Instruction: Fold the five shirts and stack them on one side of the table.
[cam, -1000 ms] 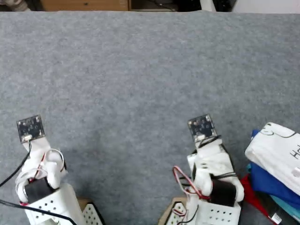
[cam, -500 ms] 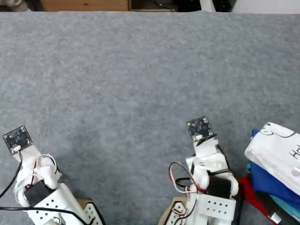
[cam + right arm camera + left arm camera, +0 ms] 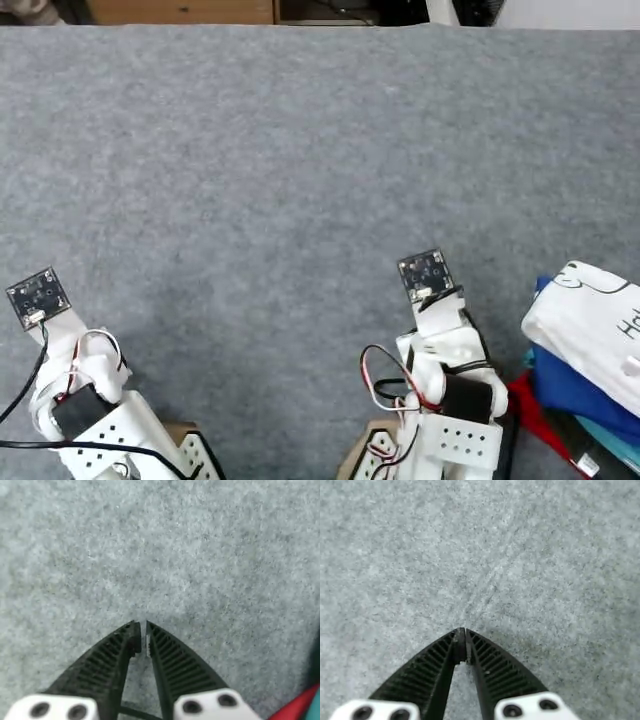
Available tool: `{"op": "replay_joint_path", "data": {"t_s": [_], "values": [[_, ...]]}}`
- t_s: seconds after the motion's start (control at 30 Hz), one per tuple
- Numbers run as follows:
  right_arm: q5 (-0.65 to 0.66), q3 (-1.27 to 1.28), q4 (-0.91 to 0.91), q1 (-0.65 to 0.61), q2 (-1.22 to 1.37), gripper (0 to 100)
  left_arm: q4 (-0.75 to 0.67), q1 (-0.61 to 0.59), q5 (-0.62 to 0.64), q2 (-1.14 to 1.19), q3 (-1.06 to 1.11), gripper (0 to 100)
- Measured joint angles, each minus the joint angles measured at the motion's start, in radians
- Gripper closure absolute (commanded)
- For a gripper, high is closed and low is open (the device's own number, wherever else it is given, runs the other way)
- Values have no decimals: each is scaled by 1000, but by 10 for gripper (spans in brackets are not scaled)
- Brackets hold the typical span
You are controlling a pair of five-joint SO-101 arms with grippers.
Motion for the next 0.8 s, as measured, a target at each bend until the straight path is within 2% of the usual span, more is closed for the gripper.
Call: {"op": "replay_joint_path", "data": {"t_s": [0.8], "values": [[0, 0, 0, 0, 0, 964, 20, 8, 0, 0, 5, 981]]}}
